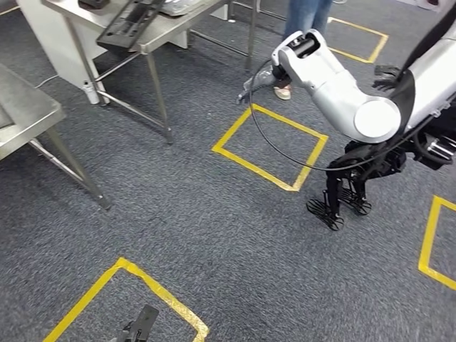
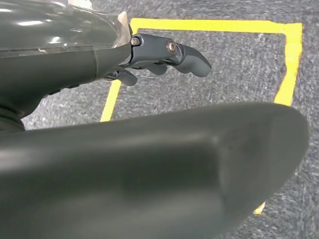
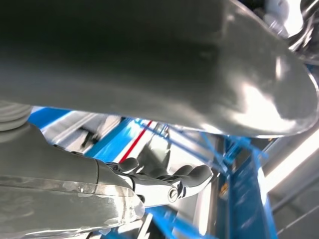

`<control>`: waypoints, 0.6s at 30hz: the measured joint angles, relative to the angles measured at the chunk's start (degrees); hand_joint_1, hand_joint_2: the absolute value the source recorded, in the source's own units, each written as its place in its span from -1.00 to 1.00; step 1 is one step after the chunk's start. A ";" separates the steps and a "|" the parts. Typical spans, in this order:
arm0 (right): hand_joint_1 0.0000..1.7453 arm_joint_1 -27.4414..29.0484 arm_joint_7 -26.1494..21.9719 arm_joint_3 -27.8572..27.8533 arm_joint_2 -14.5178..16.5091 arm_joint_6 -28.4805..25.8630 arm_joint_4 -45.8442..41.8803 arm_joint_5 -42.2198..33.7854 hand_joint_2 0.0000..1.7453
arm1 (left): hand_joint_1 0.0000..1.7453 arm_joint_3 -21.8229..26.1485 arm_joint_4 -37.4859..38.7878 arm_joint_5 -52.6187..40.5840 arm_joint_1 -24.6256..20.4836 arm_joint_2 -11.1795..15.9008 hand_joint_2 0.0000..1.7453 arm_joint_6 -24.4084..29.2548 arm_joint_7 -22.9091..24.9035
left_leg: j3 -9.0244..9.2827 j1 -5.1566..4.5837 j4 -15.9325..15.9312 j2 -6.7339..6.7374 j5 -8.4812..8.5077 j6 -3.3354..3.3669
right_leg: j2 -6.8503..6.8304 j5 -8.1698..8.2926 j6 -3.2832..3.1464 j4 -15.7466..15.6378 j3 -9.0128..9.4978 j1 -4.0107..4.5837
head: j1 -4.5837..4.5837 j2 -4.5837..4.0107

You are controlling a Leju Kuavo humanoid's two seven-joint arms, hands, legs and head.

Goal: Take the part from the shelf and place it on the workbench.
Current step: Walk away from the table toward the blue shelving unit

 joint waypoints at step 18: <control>-1.00 -0.61 2.38 -2.71 0.07 1.99 0.96 -3.63 -1.00 | -1.00 0.11 0.01 -0.28 0.01 -0.15 -1.00 -0.03 0.16 | -4.98 -0.38 9.92 -1.46 -2.62 -1.53 | 3.52 6.30 -3.80 -16.18 9.09 0.96 | -0.35 0.00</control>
